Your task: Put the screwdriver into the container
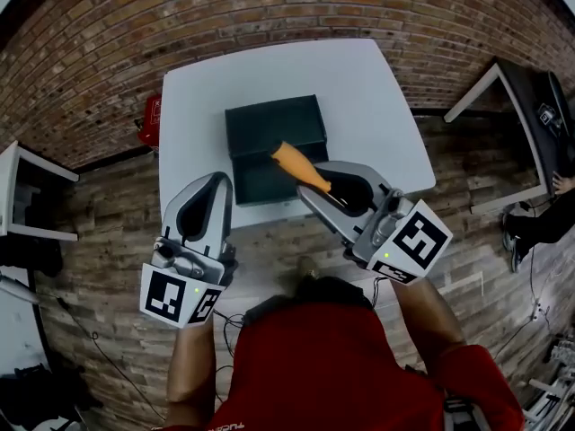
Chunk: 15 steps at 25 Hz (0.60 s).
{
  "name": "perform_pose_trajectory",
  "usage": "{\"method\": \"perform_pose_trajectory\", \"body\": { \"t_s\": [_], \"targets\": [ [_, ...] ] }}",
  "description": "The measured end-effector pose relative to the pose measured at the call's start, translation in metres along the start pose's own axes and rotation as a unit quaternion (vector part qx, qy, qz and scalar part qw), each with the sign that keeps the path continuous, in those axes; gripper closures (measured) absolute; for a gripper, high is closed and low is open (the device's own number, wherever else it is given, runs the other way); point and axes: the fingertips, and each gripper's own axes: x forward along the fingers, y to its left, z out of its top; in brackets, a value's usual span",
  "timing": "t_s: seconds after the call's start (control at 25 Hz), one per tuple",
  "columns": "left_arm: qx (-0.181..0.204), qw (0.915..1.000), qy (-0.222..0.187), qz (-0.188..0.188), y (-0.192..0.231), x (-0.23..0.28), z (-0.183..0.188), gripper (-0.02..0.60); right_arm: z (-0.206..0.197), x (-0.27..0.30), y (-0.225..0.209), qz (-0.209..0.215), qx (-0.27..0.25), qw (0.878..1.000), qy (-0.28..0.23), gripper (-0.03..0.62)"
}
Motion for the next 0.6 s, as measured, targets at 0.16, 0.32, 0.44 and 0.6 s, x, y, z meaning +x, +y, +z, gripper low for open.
{"method": "perform_pose_trajectory", "body": {
  "t_s": [0.16,0.32,0.44,0.6],
  "targets": [
    [0.006,0.9998,0.0,0.017,0.005,0.015,-0.006,0.569,-0.008,0.008,-0.017,0.014,-0.009,1.0,0.019,0.507],
    [0.012,0.9996,-0.001,0.027,0.01,0.028,-0.012,0.569,-0.014,0.017,-0.033,0.026,-0.026,0.999,0.038,0.507],
    [0.008,0.9996,0.0,0.028,0.015,0.033,-0.017,0.568,-0.02,0.025,-0.04,0.032,-0.031,0.998,0.054,0.507],
    [0.004,0.9997,0.003,0.023,0.026,0.036,-0.023,0.569,-0.03,0.04,-0.047,0.033,-0.041,0.995,0.079,0.507]
  ]
}}
